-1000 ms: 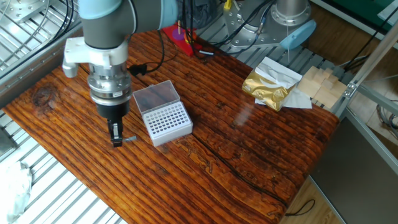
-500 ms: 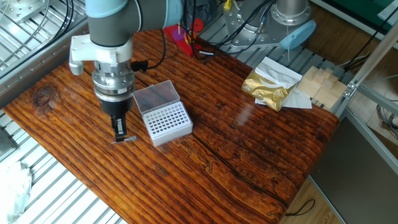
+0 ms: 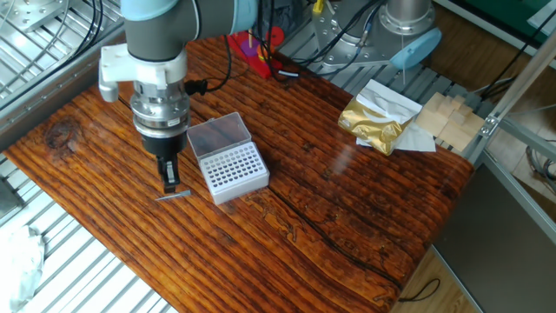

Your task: Insert a medium pipette tip into the holder for medium pipette tips

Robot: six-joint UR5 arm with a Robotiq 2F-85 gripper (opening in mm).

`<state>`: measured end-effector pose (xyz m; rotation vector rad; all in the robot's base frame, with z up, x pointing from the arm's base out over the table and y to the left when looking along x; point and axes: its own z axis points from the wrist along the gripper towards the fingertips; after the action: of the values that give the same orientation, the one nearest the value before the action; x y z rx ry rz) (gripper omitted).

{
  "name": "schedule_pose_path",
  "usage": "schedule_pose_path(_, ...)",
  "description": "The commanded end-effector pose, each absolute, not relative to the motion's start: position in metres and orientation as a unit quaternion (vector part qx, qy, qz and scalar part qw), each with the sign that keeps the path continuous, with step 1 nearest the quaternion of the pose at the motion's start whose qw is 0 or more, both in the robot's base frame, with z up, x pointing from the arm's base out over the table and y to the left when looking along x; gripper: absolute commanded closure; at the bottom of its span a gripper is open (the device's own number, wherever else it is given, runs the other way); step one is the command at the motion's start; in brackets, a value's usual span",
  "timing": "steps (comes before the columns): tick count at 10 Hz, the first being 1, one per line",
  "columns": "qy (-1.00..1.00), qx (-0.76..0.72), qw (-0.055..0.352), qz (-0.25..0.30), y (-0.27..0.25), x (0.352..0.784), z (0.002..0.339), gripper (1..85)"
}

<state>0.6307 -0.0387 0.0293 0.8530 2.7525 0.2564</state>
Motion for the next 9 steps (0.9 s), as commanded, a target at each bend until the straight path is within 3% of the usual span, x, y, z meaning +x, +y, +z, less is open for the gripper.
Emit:
schedule_pose_path(1,0.946,0.292,0.114,0.087,-0.039,0.627,0.04,84.7)
schedule_pose_path(9,0.944,0.289,0.109,0.116,-0.022,0.611,0.029,84.7)
